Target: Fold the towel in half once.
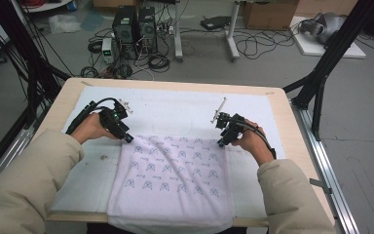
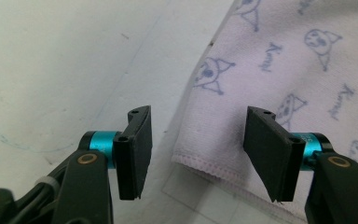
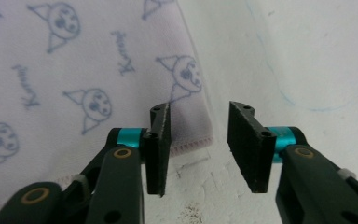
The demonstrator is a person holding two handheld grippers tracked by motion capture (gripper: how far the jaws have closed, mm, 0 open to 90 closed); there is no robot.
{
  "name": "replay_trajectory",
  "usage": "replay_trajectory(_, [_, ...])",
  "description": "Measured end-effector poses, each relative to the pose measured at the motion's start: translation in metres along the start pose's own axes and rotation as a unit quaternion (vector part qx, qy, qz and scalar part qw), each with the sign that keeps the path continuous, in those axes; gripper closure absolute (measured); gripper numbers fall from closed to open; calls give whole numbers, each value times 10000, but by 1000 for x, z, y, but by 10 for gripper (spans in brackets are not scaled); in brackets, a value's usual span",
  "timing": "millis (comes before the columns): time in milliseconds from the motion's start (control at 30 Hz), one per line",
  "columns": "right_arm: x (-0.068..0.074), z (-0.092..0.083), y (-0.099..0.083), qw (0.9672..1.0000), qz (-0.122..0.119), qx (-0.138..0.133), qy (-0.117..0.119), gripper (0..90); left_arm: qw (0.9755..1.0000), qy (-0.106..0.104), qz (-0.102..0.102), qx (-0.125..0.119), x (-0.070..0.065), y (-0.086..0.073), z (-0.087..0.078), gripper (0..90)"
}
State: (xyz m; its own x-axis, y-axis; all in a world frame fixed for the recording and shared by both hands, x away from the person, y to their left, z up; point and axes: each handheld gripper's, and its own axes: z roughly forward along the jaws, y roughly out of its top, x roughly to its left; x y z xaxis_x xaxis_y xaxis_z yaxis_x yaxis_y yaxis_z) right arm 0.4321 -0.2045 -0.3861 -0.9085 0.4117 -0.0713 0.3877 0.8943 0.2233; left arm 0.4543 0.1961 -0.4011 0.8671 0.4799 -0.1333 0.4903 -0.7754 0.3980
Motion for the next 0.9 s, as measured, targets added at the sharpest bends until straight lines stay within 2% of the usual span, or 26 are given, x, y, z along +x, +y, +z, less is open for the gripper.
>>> replay_trajectory(67, [-2, 5, 0, 9999, 15, 131, 50, 628, 9998, -72, 8, 177, 2, 0, 4, 485])
replay_trajectory(167, [-3, 14, 1, 9993, -18, 367, 121, 665, 9995, -126, -27, 300, 1, 0, 10, 556])
replay_trajectory(233, [-3, 17, 2, 9989, -22, 451, 160, 752, 9993, -71, -31, 355, 1, 1, 10, 590])
replay_trajectory(267, [-3, 17, 3, 9988, -68, 448, 196, 831, 9993, -84, -132, 330, 0, 1, 10, 638])
replay_trajectory(300, [-2, 17, 5, 9986, -116, 474, 218, 850, 9992, -152, -118, 364, 0, 1, 10, 716])
replay_trajectory(367, [0, 18, 7, 9984, -145, 538, 132, 862, 9991, -136, -79, 383, -3, 2, 8, 817])
replay_trajectory(467, [1, 16, 8, 9985, -76, 532, -58, 870, 9992, -34, 36, 398, -6, 4, 8, 849])
replay_trajectory(533, [0, 12, 9, 9986, -52, 452, -250, 873, 9988, 94, 174, 456, -6, 5, 6, 854])
replay_trajectory(600, [0, 7, 10, 9984, -54, 365, -418, 875, 9983, 339, 177, 445, -6, 6, 2, 858])
replay_trajectory(667, [0, 3, 9, 9981, -37, 286, -541, 876, 9985, 417, 129, 339, -4, 7, -4, 859])
replay_trajectory(733, [-2, -1, 9, 9976, 32, 154, -677, 876, 9978, 549, 183, 314, -3, 9, -9, 860])
replay_trajectory(800, [-3, -5, 9, 9963, 132, 2, -853, 877, 9967, 745, 217, 238, -2, 11, -14, 861])
replay_trajectory(867, [-6, -9, 10, 9939, 202, -135, -1075, 877, 9955, 933, 151, 21, -1, 14, -18, 861])
replay_trajectory(900, [-7, -12, 10, 9926, 247, -201, -1174, 877, 9945, 1026, 198, 11, 1, 16, -21, 861])
